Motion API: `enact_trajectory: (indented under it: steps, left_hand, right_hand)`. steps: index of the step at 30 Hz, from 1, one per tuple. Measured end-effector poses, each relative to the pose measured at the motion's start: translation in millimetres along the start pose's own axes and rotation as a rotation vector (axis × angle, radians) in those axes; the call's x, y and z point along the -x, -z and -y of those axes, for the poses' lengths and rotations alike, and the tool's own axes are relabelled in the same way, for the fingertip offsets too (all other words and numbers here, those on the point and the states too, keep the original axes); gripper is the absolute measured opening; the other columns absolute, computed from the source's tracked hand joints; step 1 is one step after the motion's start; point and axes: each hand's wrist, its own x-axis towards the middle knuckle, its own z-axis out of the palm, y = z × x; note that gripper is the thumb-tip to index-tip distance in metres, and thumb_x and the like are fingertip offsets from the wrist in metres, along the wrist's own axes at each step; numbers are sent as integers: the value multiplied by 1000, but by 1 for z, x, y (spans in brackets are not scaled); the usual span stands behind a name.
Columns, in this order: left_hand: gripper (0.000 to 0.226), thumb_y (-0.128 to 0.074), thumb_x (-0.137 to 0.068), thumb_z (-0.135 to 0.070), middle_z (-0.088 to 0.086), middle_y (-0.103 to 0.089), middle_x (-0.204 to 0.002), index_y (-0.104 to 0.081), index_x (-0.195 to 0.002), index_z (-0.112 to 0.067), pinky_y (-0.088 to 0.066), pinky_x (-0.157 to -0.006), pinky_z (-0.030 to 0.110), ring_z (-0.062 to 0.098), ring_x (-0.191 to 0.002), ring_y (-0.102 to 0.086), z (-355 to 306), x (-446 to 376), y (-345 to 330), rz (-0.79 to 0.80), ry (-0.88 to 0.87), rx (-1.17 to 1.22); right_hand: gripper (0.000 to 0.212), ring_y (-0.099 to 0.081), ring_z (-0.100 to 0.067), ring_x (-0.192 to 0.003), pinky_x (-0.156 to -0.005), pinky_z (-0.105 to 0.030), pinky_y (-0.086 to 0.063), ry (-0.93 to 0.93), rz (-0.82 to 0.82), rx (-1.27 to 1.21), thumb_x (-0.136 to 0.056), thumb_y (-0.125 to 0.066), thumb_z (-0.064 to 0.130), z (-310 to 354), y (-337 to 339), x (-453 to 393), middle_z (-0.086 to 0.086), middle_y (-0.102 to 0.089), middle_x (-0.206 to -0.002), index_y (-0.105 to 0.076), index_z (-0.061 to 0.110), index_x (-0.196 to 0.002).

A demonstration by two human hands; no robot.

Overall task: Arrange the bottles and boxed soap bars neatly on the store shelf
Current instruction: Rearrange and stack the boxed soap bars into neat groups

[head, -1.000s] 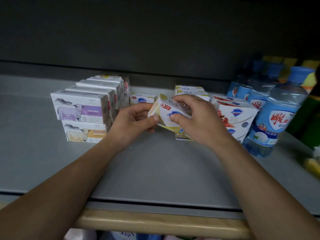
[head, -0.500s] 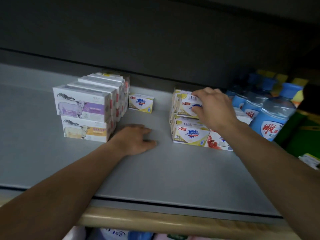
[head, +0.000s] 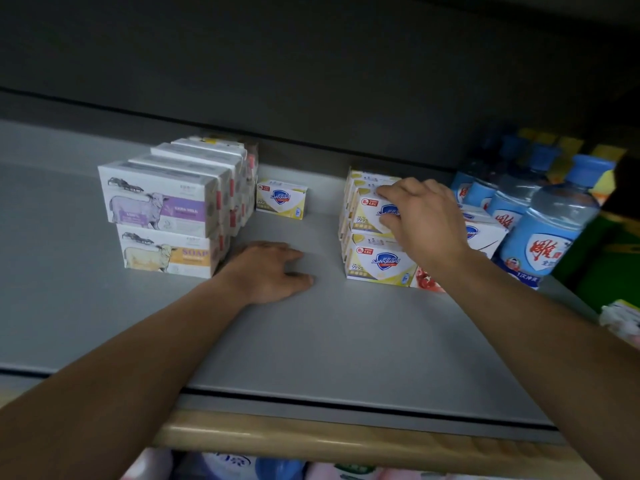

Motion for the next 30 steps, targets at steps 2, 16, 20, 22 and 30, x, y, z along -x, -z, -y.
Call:
enact_trajectory:
  steps: [2, 16, 20, 22, 30]
  left_hand:
    - [69, -55, -84, -66, -4, -34, -155, -44, -143, -32, -18, -119, 35, 18, -145, -25, 1, 0, 0, -5, 2, 20]
    - [68, -60, -82, -62, -7, -40, -152, -49, -141, -30, -17, -117, 24, 15, -143, -29, 3, 0, 1, -34, -19, 79]
    - [67, -61, -81, -61, -7, -41, -151, -50, -139, -30, -19, -116, 24, 14, -142, -31, 4, 0, 1, -41, -21, 84]
    - [67, -61, -81, -61, -6, -42, -150, -50, -139, -30, -20, -117, 25, 15, -142, -32, 4, 0, 0, -40, -18, 81]
    - [67, -61, -80, -62, -8, -41, -151, -50, -139, -32, -21, -118, 28, 15, -142, -31, 4, 1, 1, -32, -13, 91]
  right_hand:
    - [46, -49, -27, -119, -107, -42, -32, 5, -4, -2, -99, -54, 34, 0, 0, 0, -1, -56, -136, -49, 25, -143]
    - [66, -48, -27, -129, -114, -45, -26, 29, 137, 42, -91, -57, 52, -1, -1, -18, 0, -47, -148, -34, 29, -149]
    - [67, -52, -27, -126, -113, -45, -29, 27, 151, 82, -90, -58, 54, -1, -1, -20, 0, -48, -148, -36, 30, -149]
    - [67, -52, -27, -125, -112, -45, -30, 29, 149, 84, -90, -59, 54, -1, -1, -21, 0, -50, -147, -38, 29, -148]
    - [69, -54, -28, -123, -109, -45, -35, 11, 154, 100, -87, -60, 59, 0, -1, -22, -3, -53, -142, -41, 27, -146]
